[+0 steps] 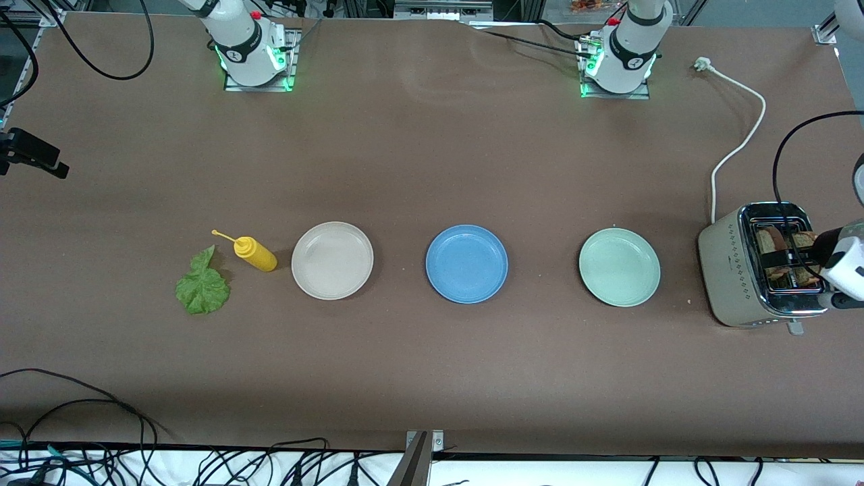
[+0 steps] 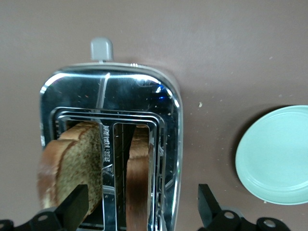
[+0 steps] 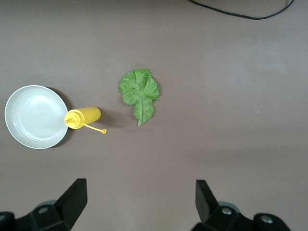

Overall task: Make sandwich in blue plate with both arms
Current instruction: 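Lower the left gripper into the toaster toward a toast slice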

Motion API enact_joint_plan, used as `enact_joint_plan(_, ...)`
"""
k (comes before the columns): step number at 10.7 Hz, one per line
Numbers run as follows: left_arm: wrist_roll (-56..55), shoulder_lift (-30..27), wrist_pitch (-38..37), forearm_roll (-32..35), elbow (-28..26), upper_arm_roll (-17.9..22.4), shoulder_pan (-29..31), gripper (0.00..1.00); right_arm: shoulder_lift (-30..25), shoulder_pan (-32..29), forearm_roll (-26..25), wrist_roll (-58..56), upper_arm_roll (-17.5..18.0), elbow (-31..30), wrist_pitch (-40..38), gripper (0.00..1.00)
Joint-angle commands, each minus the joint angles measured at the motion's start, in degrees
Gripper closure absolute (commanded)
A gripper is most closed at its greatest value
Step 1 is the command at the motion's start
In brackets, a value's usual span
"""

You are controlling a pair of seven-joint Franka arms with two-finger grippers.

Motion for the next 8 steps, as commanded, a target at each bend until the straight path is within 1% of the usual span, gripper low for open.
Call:
enact_joint_plan(1,1.92,-0.1,1.92,-0.82,-4.53,-0.45,0.92,0.18,0.32,-0.02,-0.39,-0.44,-0.13,1.26,-1.07,0.0)
enact_joint_plan(2,2.01,-0.1,1.57,-0.21,-4.88,-0.45,0.83,0.51,0.32,-0.03,-0.39,-0.44,-0.05,1.26,-1.07,0.0)
enact_joint_plan(3,1.92,-0.1,0.09,0.41,-4.63,-0.62,0.39,0.81,0.58,0.06,-0.48,-0.44,-0.05,1.26,-1.15,0.0)
enact_joint_plan(4,1.92,-0.36,-1.67,1.37,-4.1,-0.8,0.13,0.97,0.85,0.06,-0.31,-0.44,-0.05,1.26,-1.15,0.0)
enact_joint_plan(5,1.92,-0.63,-1.86,1.38,-3.92,-0.8,0.13,1.0,0.76,0.06,-0.22,-0.44,-0.05,1.26,-1.07,0.0)
enact_joint_plan(8,1.92,-0.72,-1.95,1.38,-3.92,-0.8,0.13,1.0,0.85,0.06,-0.13,-0.44,-0.05,1.26,-0.98,0.0)
